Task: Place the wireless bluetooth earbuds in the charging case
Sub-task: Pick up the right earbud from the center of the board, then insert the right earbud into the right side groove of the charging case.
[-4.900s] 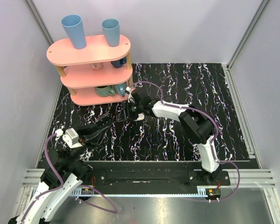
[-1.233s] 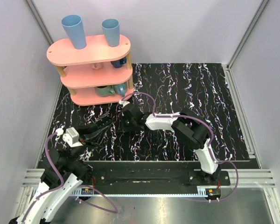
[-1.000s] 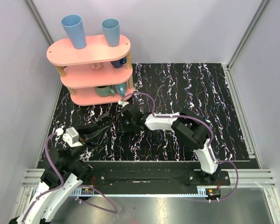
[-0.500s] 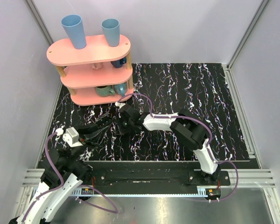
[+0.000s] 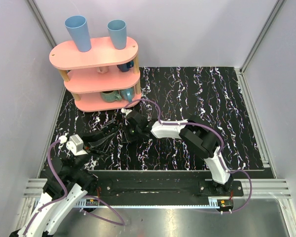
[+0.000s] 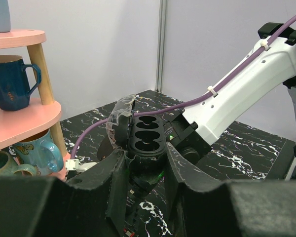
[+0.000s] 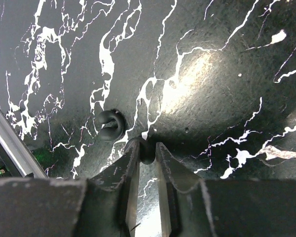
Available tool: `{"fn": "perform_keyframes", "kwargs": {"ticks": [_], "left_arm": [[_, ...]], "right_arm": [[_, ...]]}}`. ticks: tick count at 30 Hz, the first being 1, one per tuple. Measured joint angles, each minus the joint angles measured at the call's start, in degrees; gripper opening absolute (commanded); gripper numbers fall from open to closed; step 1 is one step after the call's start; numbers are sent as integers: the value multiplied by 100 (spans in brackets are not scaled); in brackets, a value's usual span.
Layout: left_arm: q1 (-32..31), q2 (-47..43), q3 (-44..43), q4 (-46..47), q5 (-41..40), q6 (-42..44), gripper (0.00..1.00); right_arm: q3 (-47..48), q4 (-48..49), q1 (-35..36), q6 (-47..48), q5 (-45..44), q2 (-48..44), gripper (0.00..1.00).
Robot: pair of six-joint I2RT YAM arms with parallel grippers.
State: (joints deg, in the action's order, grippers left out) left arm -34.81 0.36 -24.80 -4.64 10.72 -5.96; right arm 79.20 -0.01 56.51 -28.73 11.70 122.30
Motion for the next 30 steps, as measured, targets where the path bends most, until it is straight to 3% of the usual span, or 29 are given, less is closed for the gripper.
{"fn": "perform_keyframes", "kwargs": {"ticks": [7,19,30], "left_arm": [[0,0,0,0,-2,-4,0],[0,0,0,-2,0,-11,0],[0,39,33,278,0,-284,0]], "right_arm": [[-251,205,0,-72,-92,-114,15],[-2479,1049,13,-577,-507,-1646,14],[-3464,1923,22,-468,-1416,-4026,14]]}}
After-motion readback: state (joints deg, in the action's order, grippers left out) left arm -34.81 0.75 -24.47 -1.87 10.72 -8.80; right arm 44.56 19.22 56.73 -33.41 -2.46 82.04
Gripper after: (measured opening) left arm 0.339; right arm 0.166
